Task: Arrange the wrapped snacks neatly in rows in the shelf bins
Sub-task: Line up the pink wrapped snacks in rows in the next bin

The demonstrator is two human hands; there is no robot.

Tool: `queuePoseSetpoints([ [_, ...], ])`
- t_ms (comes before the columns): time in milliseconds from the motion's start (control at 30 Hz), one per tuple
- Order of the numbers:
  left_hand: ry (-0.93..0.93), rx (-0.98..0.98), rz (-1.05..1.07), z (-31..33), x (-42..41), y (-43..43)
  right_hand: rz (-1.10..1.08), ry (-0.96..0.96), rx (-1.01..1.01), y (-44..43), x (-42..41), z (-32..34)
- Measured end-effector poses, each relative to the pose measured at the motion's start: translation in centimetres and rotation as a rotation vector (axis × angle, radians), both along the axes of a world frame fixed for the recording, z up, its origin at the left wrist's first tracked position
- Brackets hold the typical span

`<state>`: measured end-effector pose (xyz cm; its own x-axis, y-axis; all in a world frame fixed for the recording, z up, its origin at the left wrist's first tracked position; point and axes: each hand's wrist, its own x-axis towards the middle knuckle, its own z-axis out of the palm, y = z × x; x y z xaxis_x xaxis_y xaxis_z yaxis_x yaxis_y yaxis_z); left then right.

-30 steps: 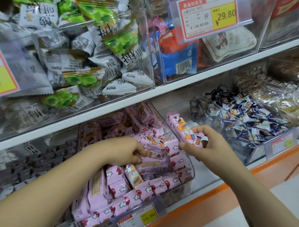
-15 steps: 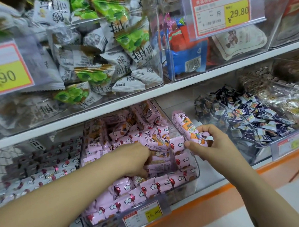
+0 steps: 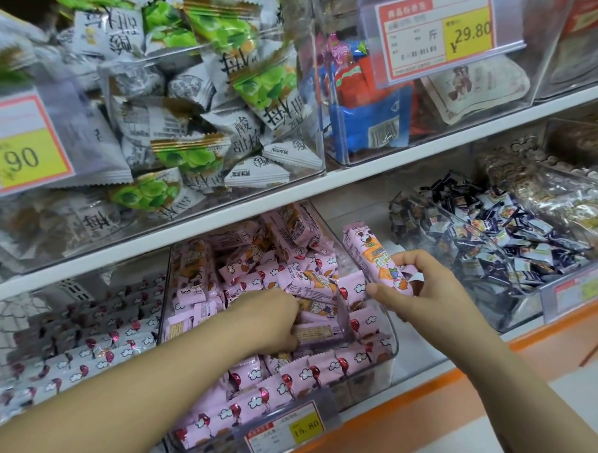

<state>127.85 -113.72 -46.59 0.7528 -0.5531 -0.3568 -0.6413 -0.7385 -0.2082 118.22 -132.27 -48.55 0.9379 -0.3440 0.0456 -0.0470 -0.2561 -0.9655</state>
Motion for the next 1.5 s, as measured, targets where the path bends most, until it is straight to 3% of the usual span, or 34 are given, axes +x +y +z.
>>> queuePoseSetpoints([
  [300, 0.034, 0.019, -0.031, 0.4, 0.1, 0.0, 0.0, -0.008, 0.017, 0.1, -0.1, 0.2],
  [567, 0.15, -0.29, -0.057, 1.2, 0.5, 1.0, 0.005, -0.037, 0.03, 0.0, -0.1, 0.3],
  [800, 0.269, -0.578, 0.082, 1.7, 0.1, 0.8, 0.015, -0.036, 0.019, -0.1, -0.1, 0.1],
  [1100, 0.257, -0.517, 0.062, 1.8, -0.5, 1.6, 0.01, -0.012, -0.003, -0.1, 0.0, 0.0],
  [1300, 0.137, -0.492, 0.008, 1.2, -0.2, 1.2, 0.017, -0.025, 0.021, -0.1, -0.1, 0.0],
  [1500, 0.209, -0.534, -0.06, 2.0, 0.1, 1.9, 0.019, -0.036, 0.025, -0.2, 0.2, -0.2],
])
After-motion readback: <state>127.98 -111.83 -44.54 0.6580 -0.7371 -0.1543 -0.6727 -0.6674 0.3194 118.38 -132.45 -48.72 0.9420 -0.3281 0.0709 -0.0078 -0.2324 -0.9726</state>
